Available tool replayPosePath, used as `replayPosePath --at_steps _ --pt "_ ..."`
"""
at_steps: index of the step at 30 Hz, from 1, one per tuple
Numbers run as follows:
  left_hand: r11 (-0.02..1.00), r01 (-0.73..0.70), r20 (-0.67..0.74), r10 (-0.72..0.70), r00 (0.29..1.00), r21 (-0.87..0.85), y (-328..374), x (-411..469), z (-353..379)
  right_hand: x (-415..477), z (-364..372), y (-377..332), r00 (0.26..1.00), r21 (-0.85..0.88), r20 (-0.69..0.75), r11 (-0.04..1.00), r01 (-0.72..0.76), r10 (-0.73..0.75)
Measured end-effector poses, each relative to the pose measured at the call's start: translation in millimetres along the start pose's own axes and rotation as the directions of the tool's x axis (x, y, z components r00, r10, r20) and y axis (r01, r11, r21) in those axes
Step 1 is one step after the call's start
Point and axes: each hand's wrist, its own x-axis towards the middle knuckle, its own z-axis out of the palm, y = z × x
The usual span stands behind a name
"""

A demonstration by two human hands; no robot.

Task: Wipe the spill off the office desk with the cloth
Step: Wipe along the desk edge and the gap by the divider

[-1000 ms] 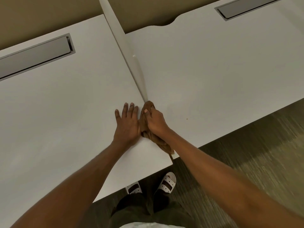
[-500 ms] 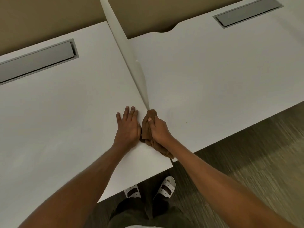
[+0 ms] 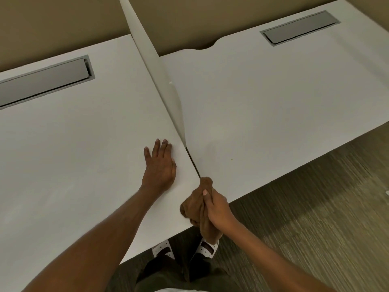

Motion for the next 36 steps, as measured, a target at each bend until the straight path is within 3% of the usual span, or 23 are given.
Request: replayPosePath --at_steps 7,19,24,36 --pt "1.000 0.001 0.009 -0.001 1.000 0.027 -1 0 2 3 -1 -4 1.000 -0.080 -0.013 0.997 -0.012 0.011" --pt "0.997 0.009 0.043 -0.013 0.999 0.073 0 4 4 87 17 -71 0.986 -0.250 -0.097 0.962 0.110 -0.138" --pt "0.992 -0.010 0.082 0.000 0.997 0.124 -4 5 7 113 25 -93 0.981 -0.256 -0.120 0.959 0.120 -0.154" --pt "1.000 -0.001 0.020 0.001 1.000 0.015 -4 4 5 68 15 -61 0.989 -0.191 -0.069 0.975 0.118 -0.133"
